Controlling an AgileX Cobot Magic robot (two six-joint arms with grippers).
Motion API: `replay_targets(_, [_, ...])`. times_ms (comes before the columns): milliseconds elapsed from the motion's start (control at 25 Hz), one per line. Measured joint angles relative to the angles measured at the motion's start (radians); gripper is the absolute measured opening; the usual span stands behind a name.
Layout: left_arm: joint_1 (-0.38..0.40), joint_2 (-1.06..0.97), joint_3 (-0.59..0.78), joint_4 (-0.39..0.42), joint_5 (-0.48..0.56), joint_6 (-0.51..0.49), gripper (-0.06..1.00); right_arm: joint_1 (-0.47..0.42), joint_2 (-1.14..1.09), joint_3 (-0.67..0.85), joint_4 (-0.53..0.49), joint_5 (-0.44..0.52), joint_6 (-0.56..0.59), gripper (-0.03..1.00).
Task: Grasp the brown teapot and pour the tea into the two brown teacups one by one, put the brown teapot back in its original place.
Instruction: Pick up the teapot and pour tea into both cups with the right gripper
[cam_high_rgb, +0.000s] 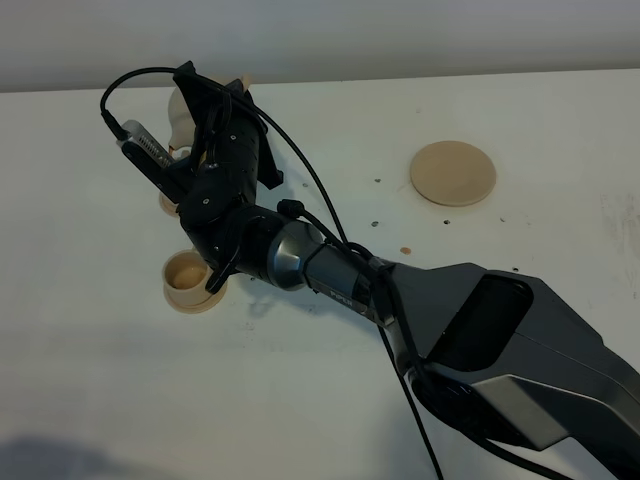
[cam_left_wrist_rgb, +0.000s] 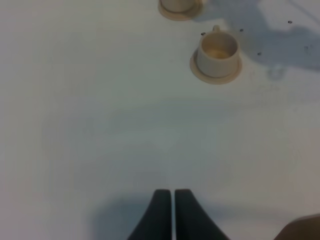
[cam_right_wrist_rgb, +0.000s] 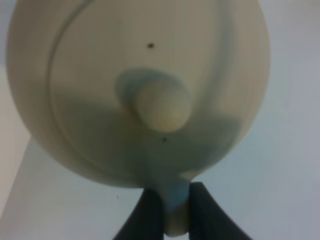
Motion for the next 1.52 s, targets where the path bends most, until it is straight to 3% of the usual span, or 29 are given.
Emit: replay_targets(1520, [0.0, 0.0, 0.0, 0.0, 0.0, 0.0, -0.02, 0.0, 0.0, 0.0, 0.001, 0.007, -0.017, 0.11])
